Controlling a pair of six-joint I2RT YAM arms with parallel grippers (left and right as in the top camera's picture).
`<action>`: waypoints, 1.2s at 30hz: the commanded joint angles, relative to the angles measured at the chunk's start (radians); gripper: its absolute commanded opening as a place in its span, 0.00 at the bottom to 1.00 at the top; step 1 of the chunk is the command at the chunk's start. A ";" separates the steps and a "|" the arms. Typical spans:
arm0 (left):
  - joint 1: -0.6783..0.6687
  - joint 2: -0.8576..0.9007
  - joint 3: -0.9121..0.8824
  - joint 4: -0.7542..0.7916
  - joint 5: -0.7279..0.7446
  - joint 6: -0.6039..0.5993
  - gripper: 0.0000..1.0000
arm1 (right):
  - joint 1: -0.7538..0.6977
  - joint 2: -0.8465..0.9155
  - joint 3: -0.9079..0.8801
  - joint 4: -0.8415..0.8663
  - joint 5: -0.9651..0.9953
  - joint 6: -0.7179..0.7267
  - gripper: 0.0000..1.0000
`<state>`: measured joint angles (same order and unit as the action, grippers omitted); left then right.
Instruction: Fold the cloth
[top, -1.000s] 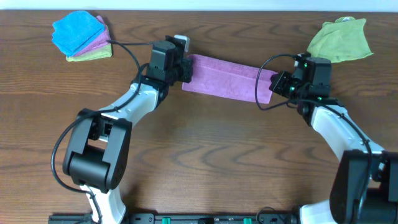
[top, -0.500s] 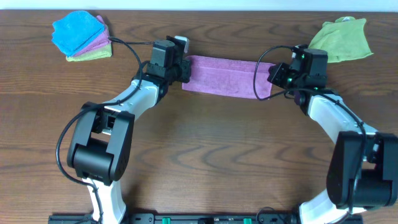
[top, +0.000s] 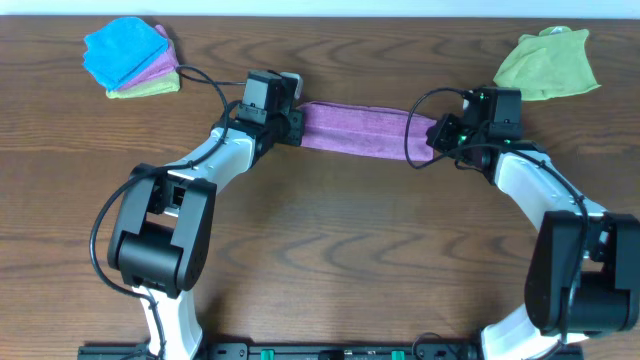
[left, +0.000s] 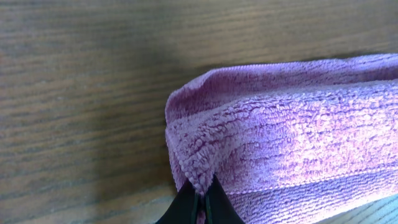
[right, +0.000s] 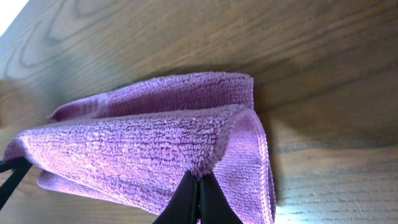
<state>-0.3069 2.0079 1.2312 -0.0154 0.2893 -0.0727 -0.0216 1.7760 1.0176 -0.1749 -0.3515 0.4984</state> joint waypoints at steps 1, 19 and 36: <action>0.025 0.018 0.013 -0.019 -0.038 0.017 0.05 | -0.003 0.005 0.009 -0.016 0.058 0.014 0.02; 0.026 0.029 0.013 -0.059 -0.091 0.051 0.06 | -0.002 0.096 0.009 -0.054 0.117 0.002 0.02; 0.026 0.034 0.013 -0.082 -0.109 0.051 0.44 | -0.002 0.100 0.009 -0.019 0.112 0.002 0.56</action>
<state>-0.2832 2.0262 1.2312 -0.0971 0.2020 -0.0299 -0.0231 1.8679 1.0176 -0.1959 -0.2474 0.4976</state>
